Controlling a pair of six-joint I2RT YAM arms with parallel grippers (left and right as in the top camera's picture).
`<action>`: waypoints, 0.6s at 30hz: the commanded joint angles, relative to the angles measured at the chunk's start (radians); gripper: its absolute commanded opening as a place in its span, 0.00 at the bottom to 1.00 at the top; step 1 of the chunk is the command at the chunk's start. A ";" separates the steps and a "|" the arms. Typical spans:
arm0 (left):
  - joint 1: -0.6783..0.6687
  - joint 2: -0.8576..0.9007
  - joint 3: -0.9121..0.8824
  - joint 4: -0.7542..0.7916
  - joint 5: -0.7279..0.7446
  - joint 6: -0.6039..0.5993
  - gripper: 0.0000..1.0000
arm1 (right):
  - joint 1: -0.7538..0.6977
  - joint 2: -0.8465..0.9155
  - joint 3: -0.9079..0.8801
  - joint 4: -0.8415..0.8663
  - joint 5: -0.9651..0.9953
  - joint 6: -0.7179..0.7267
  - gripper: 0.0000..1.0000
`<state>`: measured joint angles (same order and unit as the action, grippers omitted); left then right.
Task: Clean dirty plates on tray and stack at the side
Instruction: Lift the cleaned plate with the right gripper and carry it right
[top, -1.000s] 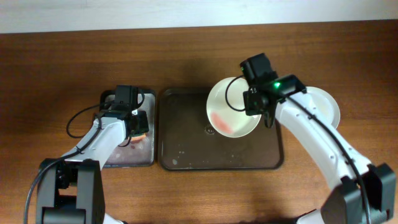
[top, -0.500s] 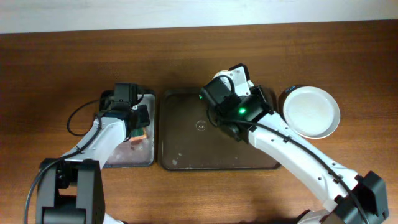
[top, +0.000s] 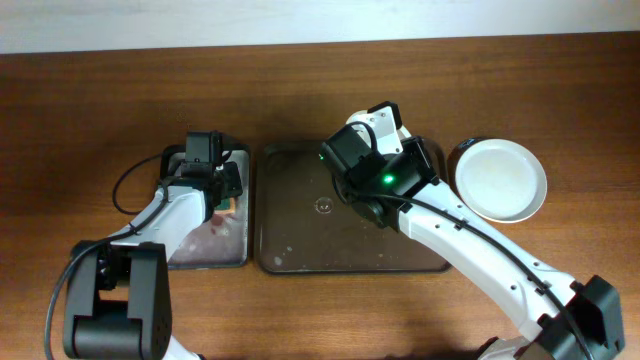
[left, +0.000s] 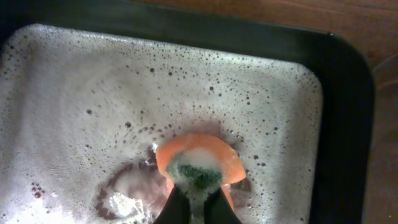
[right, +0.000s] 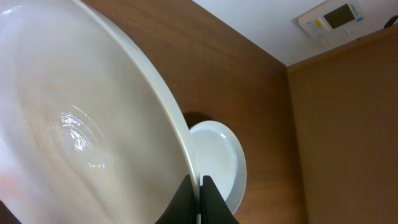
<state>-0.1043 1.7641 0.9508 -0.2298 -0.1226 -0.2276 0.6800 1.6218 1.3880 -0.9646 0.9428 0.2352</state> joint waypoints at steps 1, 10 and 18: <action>0.002 0.006 -0.003 -0.019 -0.005 -0.002 0.16 | 0.000 -0.021 -0.001 0.004 0.037 0.046 0.04; 0.002 -0.014 0.000 -0.221 -0.002 -0.002 0.53 | -0.084 -0.021 -0.001 0.004 -0.117 0.078 0.04; 0.002 -0.014 0.000 -0.225 -0.004 -0.002 0.00 | -0.093 -0.021 -0.001 0.003 -0.132 0.088 0.04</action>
<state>-0.1043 1.7638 0.9512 -0.4526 -0.1226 -0.2276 0.5892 1.6222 1.3880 -0.9646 0.8120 0.2966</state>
